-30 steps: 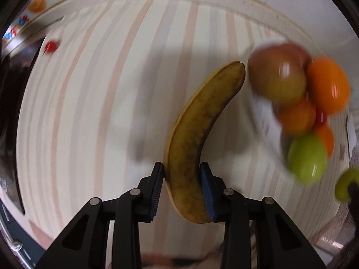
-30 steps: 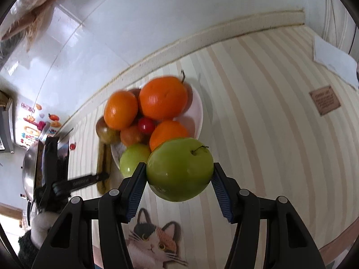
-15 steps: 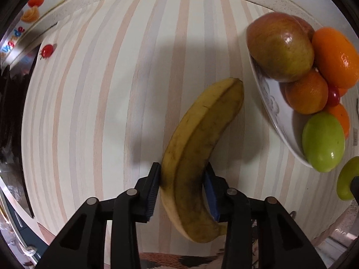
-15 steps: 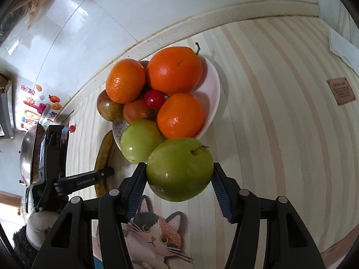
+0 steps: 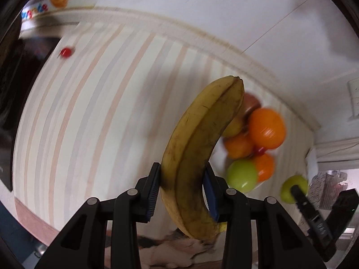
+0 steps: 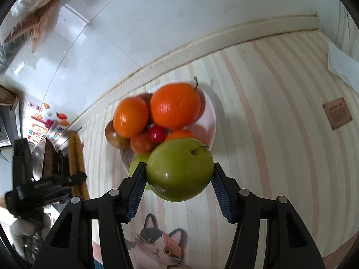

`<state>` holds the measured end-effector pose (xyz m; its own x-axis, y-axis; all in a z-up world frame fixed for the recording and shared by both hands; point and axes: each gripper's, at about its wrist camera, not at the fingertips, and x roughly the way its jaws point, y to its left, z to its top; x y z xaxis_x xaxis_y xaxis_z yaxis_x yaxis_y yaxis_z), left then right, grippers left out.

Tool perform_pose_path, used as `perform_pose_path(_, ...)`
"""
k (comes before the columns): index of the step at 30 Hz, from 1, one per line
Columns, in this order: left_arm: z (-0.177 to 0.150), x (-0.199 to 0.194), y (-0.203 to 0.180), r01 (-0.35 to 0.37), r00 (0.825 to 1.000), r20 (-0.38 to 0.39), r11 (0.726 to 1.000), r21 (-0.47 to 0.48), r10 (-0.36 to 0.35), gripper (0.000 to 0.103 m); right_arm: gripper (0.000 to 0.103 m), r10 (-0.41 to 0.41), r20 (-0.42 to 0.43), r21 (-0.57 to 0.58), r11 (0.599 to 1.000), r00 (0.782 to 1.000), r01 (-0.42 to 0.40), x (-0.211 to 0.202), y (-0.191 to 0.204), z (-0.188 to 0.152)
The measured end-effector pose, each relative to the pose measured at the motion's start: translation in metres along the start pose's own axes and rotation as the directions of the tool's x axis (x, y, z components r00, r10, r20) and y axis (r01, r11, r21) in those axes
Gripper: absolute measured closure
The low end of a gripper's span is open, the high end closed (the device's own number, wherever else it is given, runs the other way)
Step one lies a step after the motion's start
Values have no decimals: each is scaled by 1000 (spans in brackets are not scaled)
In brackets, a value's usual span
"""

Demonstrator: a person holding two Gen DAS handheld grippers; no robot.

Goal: Organize fruits
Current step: 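Lower the green pear onto the plate with the right tool while the left tool brings the banana over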

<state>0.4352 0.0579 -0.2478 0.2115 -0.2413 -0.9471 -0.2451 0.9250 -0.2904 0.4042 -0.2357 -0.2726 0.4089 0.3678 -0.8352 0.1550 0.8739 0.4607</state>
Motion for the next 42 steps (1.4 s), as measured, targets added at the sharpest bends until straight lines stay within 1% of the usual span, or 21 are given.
perform_pose_path(1,8,1,-8,9,1000,13,1000,-4,-8,69,42,-1,1,2,1000,1000,1,1,-1,6)
perform_pose_path(2,4,2,-11,16,1000,17,1000,-3,-16,69,43,-10,2,-2,1000,1000,10,2,-3,14)
perform_pose_path(3,9,3,-14,24,999,22,1000,-7,-24,69,42,-15,5,-5,1000,1000,15,3,-3,18)
perform_pose_path(4,6,-4,-2,32,999,26,999,-10,-32,69,43,-23,2,-11,1000,1000,23,7,-4,26)
perform_pose_path(5,8,0,-6,38,999,26,999,-7,-38,69,43,-26,-1,-13,1000,1000,26,10,-5,31)
perform_pose_path(6,19,8,-7,37,999,22,999,0,-37,69,42,-33,-2,-17,999,999,33,14,-5,38)
perform_pose_path(8,23,16,-17,31,999,14,999,10,-31,69,43,-49,-8,-36,998,999,49,23,-3,47)
perform_pose_path(12,24,33,-25,8,1000,-15,1000,28,-8,69,42,-66,-35,-68,996,997,64,39,-1,60)
perform_pose_path(14,20,31,-26,2,1000,-14,999,41,-1,69,42,-69,-55,-76,995,996,65,49,-2,64)
perform_pose_path(16,18,35,-27,-14,1000,-17,999,52,15,69,42,-65,-72,-85,995,995,59,56,-2,66)
perform_pose_path(17,18,38,-29,-18,1000,-18,998,54,19,67,42,-64,-73,-86,995,995,58,57,-3,67)
perform_pose_path(20,15,39,-27,-23,1000,-11,997,72,24,66,42,-66,-76,-111,992,995,57,57,-2,69)
perform_pose_path(25,12,40,-32,-48,999,-18,994,99,50,68,42,-77,-112,-152,987,991,60,64,0,61)
perform_pose_path(28,9,45,-31,-69,997,-31,993,101,73,68,42,-62,-109,-139,989,992,46,63,-5,56)
perform_pose_path(34,10,53,-24,-73,995,-61,995,70,77,67,41,-44,-111,-131,991,993,30,66,-10,58)
perform_pose_path(38,10,54,-22,-92,994,-54,993,74,96,67,40,-22,-114,-113,994,993,9,67,-13,60)
perform_pose_path(42,10,57,-24,-98,993,-53,992,76,102,67,40,-16,-108,-111,994,994,4,67,-14,61)
